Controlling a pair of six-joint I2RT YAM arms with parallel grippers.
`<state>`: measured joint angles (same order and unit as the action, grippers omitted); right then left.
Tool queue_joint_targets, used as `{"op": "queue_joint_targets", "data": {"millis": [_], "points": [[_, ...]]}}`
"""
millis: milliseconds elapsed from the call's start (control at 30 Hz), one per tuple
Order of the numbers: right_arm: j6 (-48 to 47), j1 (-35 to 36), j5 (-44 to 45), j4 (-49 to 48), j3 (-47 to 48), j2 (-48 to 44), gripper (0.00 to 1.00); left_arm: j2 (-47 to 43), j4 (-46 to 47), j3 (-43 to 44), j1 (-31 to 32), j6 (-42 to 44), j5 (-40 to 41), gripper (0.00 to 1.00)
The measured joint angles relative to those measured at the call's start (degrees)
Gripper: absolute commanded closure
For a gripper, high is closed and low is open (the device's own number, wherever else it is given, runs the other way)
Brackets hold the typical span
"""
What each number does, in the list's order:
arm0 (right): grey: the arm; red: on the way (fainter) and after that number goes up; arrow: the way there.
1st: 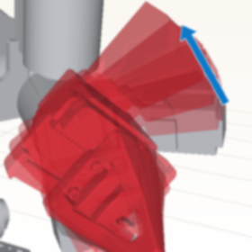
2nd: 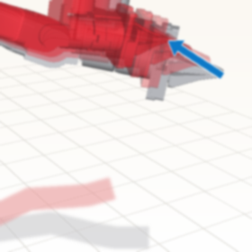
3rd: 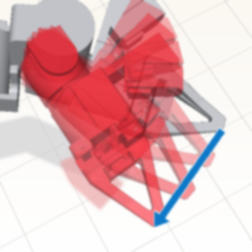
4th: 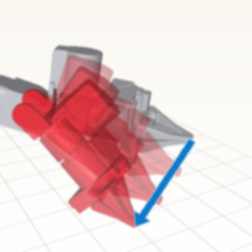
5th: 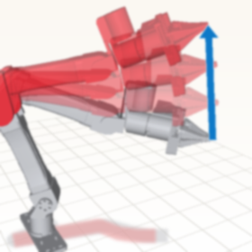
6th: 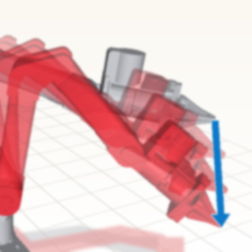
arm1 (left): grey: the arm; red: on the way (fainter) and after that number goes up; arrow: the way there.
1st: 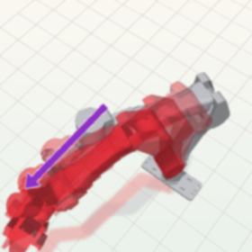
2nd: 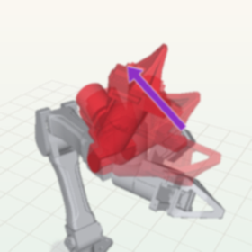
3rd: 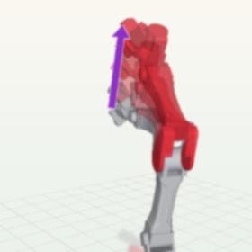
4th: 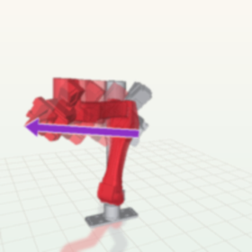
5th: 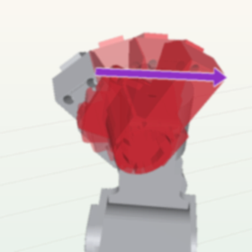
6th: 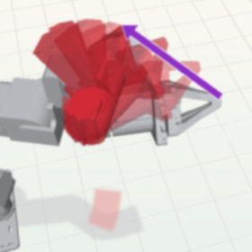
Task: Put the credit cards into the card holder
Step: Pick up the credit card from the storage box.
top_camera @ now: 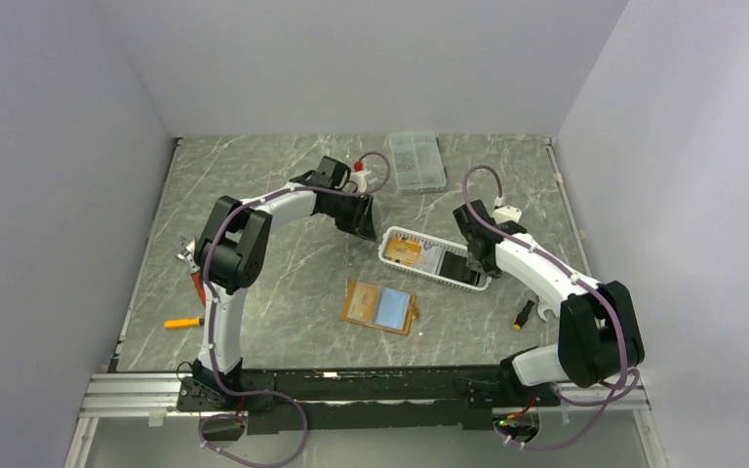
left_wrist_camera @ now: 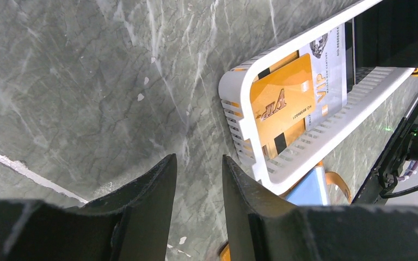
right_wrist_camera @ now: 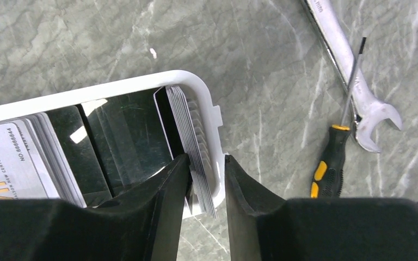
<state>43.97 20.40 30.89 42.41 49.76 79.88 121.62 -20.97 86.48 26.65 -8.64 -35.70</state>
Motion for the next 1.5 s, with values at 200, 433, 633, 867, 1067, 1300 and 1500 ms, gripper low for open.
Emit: {"op": "queue_joint_targets", "data": {"millis": [200,433,633,867,1067,1300,1500], "points": [[0.63,-0.11,-1.36,-1.95,-2.78,1.55,0.8,0.0,-0.2,0.04,-0.46,-0.02,-0.48,0.58],[2.49,-0.22,-4.02,-1.38,-5.14,1.92,0.95,-0.02,-0.63,0.07,-0.76,-0.02,-1.05,0.58],[2.03,-0.46,-5.92,-0.15,-4.76,0.59,0.97,-0.02,-0.94,0.13,-0.74,-0.09,-1.79,0.58],[-1.2,-0.44,-7.52,1.01,-1.81,-4.15,0.97,-0.17,-1.27,1.51,-0.74,-0.7,-3.52,0.55],[-4.76,-0.44,-8.92,0.02,-1.84,-11.65,1.0,-0.55,-0.26,3.28,0.35,-3.48,-10.49,0.46],[-4.66,-1.49,-8.11,-0.81,-2.47,-13.92,1.0,-0.74,2.03,7.74,7.41,-5.64,-17.31,0.48],[-3.39,-2.01,-7.3,0.87,-2.21,-7.5,1.0,1.92,1.88,18.58,11.23,-2.84,-14.93,0.5]]}}
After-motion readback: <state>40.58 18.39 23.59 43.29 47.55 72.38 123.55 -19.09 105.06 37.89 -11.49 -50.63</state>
